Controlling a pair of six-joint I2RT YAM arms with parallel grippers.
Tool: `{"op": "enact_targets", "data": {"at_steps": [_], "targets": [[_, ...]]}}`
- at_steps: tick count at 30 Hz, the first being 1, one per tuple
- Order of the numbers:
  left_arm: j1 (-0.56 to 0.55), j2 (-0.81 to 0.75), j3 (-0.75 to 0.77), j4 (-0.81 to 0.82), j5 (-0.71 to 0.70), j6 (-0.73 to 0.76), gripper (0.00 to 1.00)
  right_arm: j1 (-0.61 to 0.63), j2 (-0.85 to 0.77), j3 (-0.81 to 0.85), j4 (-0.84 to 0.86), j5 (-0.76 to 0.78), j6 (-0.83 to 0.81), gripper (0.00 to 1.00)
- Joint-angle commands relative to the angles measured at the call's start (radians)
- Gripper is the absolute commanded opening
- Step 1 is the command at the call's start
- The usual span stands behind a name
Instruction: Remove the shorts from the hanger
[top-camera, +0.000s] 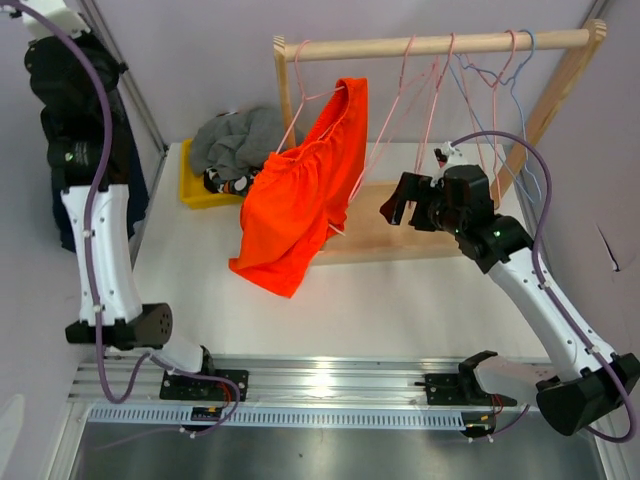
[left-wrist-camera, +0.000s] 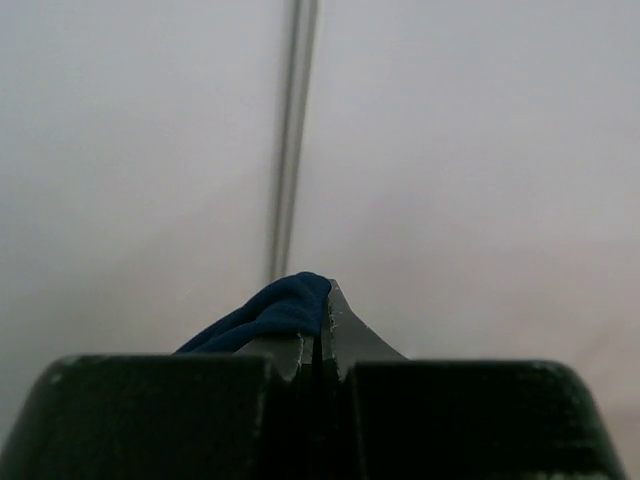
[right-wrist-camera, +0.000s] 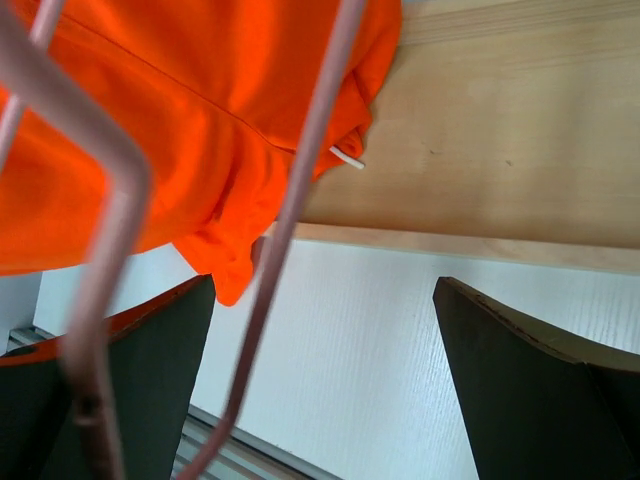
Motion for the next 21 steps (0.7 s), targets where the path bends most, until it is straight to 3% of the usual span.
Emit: {"op": "enact_targets", "data": {"at_steps": [1, 5, 8, 14, 16, 17, 21], "targets": [[0.004, 0.094, 0.058, 0.355, 0.187, -0.045, 0.00, -0.004, -0.003, -0.017, 0.073, -0.019, 0.003, 0.99], [0.004, 0.242, 0.228, 0.480, 0.257, -0.130, 0.00, -0.004, 0.002, -0.057, 0.087, -0.019, 0.004, 0.99], [-0.002, 0.286, 0.214, 0.631, 0.300, -0.203, 0.00, -0.004, 0.001, -0.099, 0.110, -0.019, 0.012, 1.00], [-0.040, 0.403, 0.270, 0.707, 0.273, -0.142, 0.00, -0.001, 0.022, -0.120, 0.107, -0.025, 0.004, 0.99], [-0.069, 0.380, 0.114, 0.771, 0.268, -0.141, 0.00, -0.004, 0.017, -0.120, 0.107, -0.022, -0.002, 0.99], [-0.069, 0.351, -0.063, 0.841, 0.261, -0.140, 0.00, -0.004, 0.019, -0.117, 0.104, -0.022, -0.007, 0.99], [-0.069, 0.341, -0.269, 0.897, 0.254, -0.165, 0.00, -0.007, 0.022, -0.108, 0.103, -0.019, -0.008, 0.99]]}}
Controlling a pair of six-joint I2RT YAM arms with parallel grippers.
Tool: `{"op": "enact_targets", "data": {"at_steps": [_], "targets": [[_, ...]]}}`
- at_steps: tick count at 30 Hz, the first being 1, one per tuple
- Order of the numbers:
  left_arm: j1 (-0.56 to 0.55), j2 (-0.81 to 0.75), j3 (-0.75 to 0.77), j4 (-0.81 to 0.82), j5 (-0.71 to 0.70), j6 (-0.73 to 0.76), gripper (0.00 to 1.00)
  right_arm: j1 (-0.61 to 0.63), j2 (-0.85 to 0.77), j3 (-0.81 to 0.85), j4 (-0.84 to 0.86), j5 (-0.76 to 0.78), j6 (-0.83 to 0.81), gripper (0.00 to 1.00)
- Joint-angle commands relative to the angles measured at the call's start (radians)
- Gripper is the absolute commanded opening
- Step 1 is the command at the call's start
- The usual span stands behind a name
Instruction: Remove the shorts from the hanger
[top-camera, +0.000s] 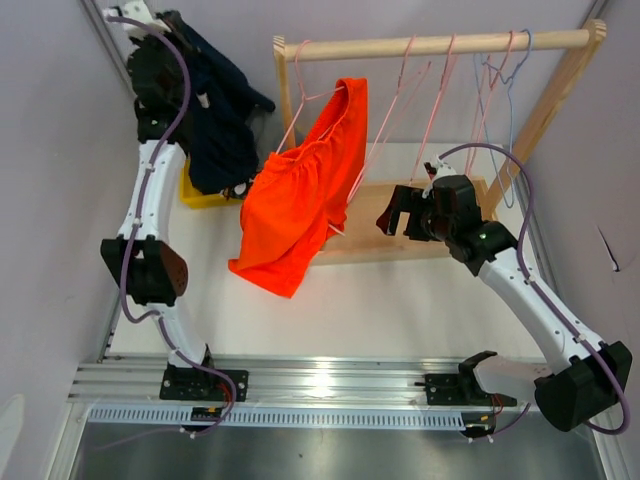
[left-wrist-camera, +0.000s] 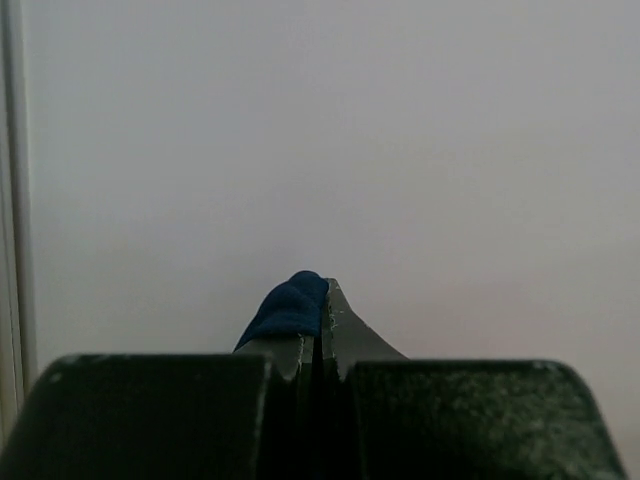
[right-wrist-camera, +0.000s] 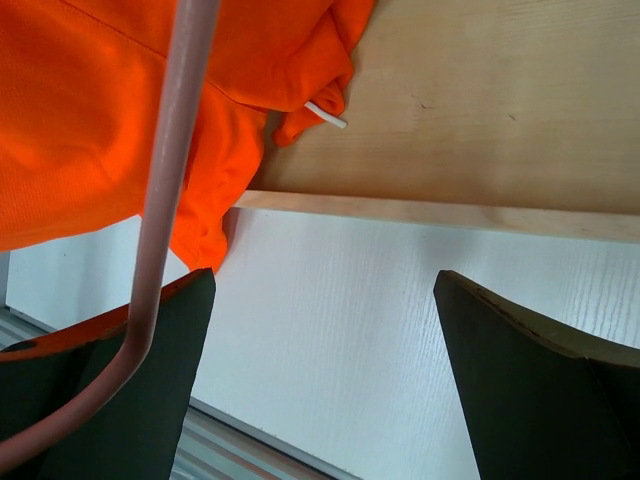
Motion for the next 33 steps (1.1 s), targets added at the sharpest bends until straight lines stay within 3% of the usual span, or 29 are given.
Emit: {"op": "enact_targets", "data": {"at_steps": [1, 5, 11, 13, 14, 15, 17, 18, 24, 29, 33], "targets": [[-0.002, -0.011, -0.228, 0.140, 0.017, -0.043, 0.00, -0.005, -0.001, 0.020, 0.037, -0.002, -0.011, 0.99], [-0.002, 0.039, -0.396, 0.148, 0.045, -0.130, 0.01, -0.005, 0.001, 0.022, 0.046, -0.012, 0.006, 1.00], [-0.002, 0.157, -0.383, 0.010, 0.074, -0.161, 0.05, 0.003, -0.036, 0.025, 0.020, 0.010, 0.014, 0.99], [-0.004, 0.171, -0.380, -0.017, 0.094, -0.173, 0.13, 0.004, -0.050, 0.022, 0.012, 0.020, 0.019, 0.99], [-0.001, 0.182, -0.354, -0.068, 0.100, -0.181, 0.25, 0.004, -0.058, 0.023, 0.008, 0.024, 0.020, 0.99], [0.001, 0.190, -0.340, -0.098, 0.114, -0.198, 0.64, 0.003, -0.068, 0.026, 0.003, 0.026, 0.022, 0.99], [0.004, 0.193, -0.282, -0.184, 0.128, -0.207, 0.92, 0.006, -0.088, 0.031, -0.012, 0.026, 0.029, 0.99], [0.005, 0.182, -0.271, -0.203, 0.126, -0.204, 0.99, 0.009, -0.097, 0.036, -0.017, 0.027, 0.028, 0.99], [0.007, -0.014, -0.228, -0.261, 0.160, -0.170, 0.99, 0.012, -0.163, 0.080, -0.092, 0.066, 0.016, 0.99], [0.007, -0.224, -0.241, -0.471, 0.192, -0.160, 0.99, 0.055, -0.194, 0.201, -0.228, 0.230, 0.034, 0.99], [-0.001, -0.588, -0.580, -0.404, 0.207, -0.157, 1.00, 0.145, -0.193, 0.345, -0.259, 0.290, 0.031, 0.99]]}}
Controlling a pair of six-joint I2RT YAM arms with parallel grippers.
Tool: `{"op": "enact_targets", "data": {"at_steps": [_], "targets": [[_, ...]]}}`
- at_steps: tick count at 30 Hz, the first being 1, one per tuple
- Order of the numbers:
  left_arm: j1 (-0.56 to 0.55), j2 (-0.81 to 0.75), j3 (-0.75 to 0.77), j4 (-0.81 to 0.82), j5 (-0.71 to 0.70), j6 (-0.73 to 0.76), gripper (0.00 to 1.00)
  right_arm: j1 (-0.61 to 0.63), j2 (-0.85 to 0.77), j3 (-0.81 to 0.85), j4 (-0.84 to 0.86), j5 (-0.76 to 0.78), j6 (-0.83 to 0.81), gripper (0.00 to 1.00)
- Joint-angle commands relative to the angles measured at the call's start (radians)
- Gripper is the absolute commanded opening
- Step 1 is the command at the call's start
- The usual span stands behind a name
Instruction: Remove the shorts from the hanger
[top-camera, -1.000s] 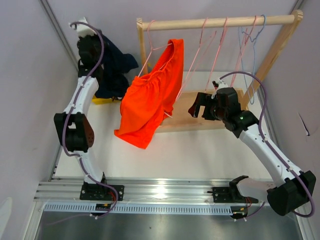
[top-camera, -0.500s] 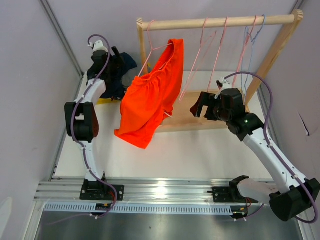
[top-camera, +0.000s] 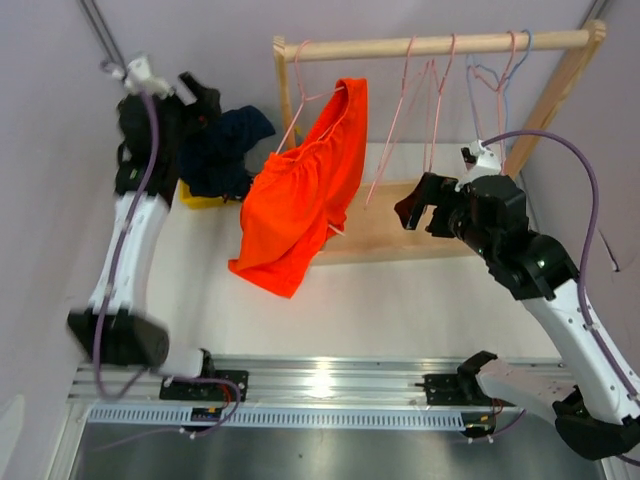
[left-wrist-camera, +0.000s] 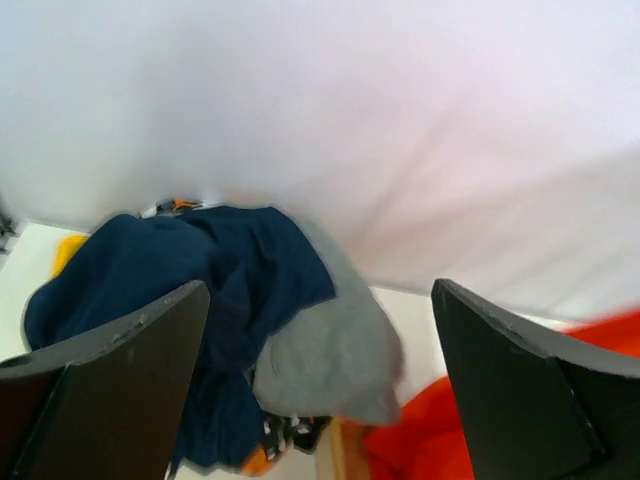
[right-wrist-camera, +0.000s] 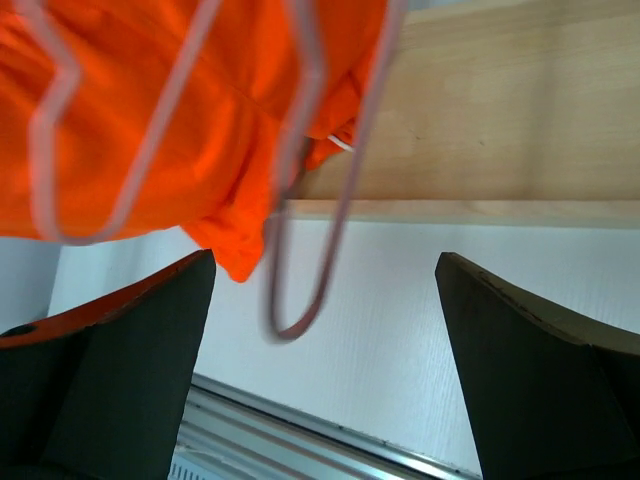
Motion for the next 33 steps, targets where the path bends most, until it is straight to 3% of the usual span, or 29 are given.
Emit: {"op": "enact_targets", "data": {"at_steps": [1, 8, 19, 25, 29, 33], "targets": [[-0.006, -0.334, -0.282, 0.051, 0.043, 0.020, 0.99, 0.086, -0.012, 0.174, -0.045, 0.100, 0.001, 0.99], [-0.053, -0.682, -0.542, -0.039, 0.077, 0.038, 0.99, 0.236, 0.245, 0.571, -0.020, 0.108, -0.072, 0.99], [-0.070, -0.931, -0.780, -0.172, 0.106, 0.096, 0.99, 0.317, 0.792, 1.151, 0.013, 0.042, -0.137, 0.99], [-0.072, -1.077, -0.924, -0.178, 0.114, 0.084, 0.99, 0.314, 0.905, 1.139, 0.082, 0.045, -0.109, 0.99], [-0.070, -1.100, -0.943, -0.181, 0.115, 0.089, 0.99, 0.314, 0.944, 1.138, 0.096, 0.042, -0.083, 0.99], [-0.072, -1.094, -0.943, -0.171, 0.132, 0.084, 0.99, 0.317, 0.962, 1.130, 0.106, 0.045, -0.069, 0.87]]}}
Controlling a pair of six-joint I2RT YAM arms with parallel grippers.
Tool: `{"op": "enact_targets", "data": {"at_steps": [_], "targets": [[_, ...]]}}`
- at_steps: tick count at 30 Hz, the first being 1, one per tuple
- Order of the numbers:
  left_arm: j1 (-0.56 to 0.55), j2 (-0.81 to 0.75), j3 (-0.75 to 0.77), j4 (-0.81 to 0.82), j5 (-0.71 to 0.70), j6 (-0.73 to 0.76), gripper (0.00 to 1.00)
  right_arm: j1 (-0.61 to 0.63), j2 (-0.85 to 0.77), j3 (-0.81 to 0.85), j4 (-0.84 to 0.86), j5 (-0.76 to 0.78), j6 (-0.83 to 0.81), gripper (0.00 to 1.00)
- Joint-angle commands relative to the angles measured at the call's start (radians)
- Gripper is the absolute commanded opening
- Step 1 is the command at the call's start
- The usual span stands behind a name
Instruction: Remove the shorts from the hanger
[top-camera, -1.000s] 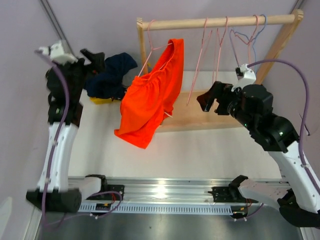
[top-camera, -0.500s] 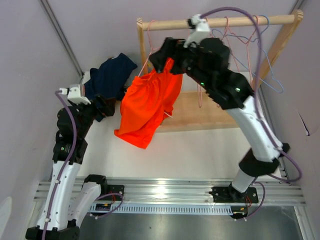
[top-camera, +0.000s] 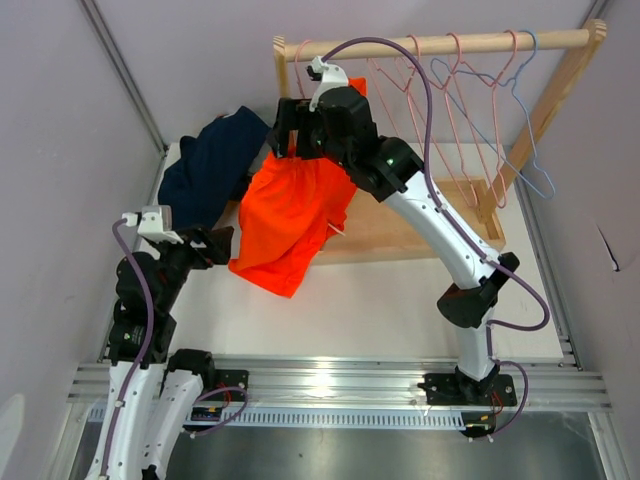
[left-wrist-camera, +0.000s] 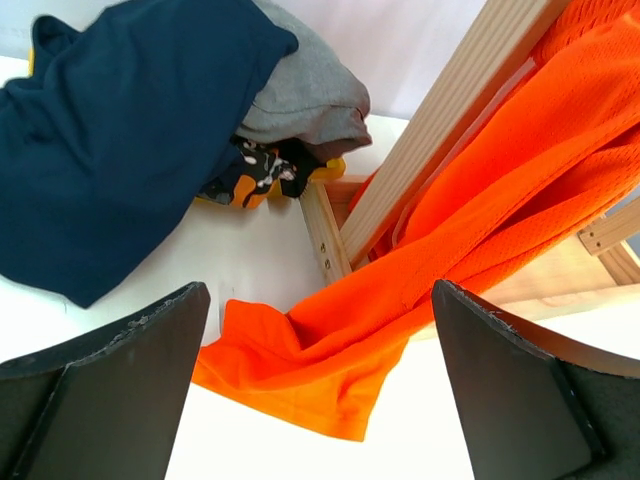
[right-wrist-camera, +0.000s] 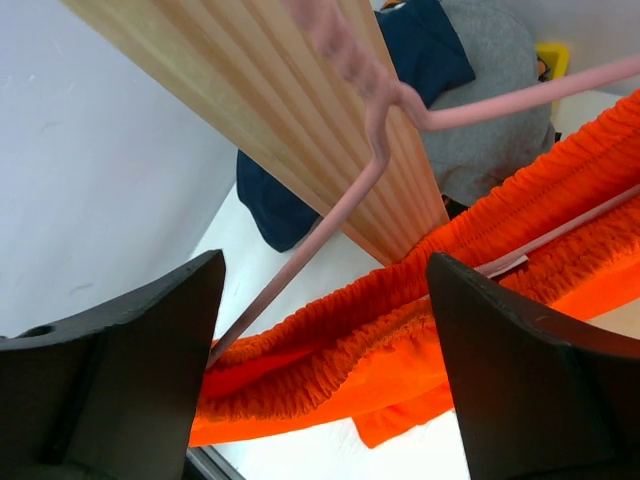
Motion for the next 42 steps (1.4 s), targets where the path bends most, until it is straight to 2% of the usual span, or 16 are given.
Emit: {"op": "enact_targets", "data": {"at_steps": [1, 3, 6, 7, 9, 10, 11, 12, 19, 24, 28, 33, 38, 42], "targets": [[-0.003, 0.009, -0.004, 0.019, 0.041, 0.015, 0.99, 0.005, -0.002, 0.032, 0.060, 0.002, 0.023, 0.81], [-0.004, 0.011, -0.004, 0.019, 0.040, 0.015, 0.99, 0.008, -0.003, 0.028, 0.059, 0.008, 0.023, 0.75], [-0.004, 0.011, -0.004, 0.019, 0.038, 0.019, 0.99, 0.009, -0.020, 0.021, 0.056, 0.018, 0.021, 0.61], [-0.004, 0.013, -0.004, 0.019, 0.037, 0.020, 0.99, 0.012, -0.025, 0.015, 0.056, 0.019, 0.020, 0.52], [-0.003, 0.013, -0.004, 0.016, 0.037, 0.020, 0.99, 0.015, -0.049, 0.002, 0.057, 0.030, 0.018, 0.44], [-0.004, 0.013, -0.007, 0.017, 0.035, 0.020, 0.99, 0.017, -0.058, -0.014, 0.059, 0.033, 0.015, 0.35], [-0.004, 0.014, -0.005, 0.016, 0.033, 0.020, 0.99, 0.020, -0.069, -0.025, 0.062, 0.042, 0.012, 0.33], [-0.004, 0.014, -0.005, 0.016, 0.035, 0.020, 0.99, 0.022, -0.092, -0.034, 0.065, 0.044, 0.011, 0.25], [-0.024, 0.019, 0.009, 0.022, 0.090, 0.037, 0.99, 0.032, -0.161, -0.073, 0.054, 0.071, -0.002, 0.01], [-0.099, 0.040, 0.107, 0.014, 0.107, 0.029, 0.99, 0.040, -0.201, -0.071, 0.057, 0.093, -0.020, 0.00], [-0.224, 0.126, 0.243, 0.014, 0.121, 0.058, 0.99, 0.040, -0.216, -0.035, 0.072, 0.113, -0.035, 0.00], [-0.383, 0.246, 0.366, 0.052, 0.220, 0.088, 0.99, 0.040, -0.216, 0.019, 0.080, 0.154, -0.052, 0.00], [-0.527, 0.319, 0.351, 0.171, 0.242, 0.075, 0.99, 0.037, -0.227, 0.018, 0.092, 0.173, -0.045, 0.00], [-0.644, 0.355, 0.277, 0.253, 0.219, 0.071, 0.99, 0.038, -0.242, 0.016, 0.092, 0.177, -0.045, 0.00]]}}
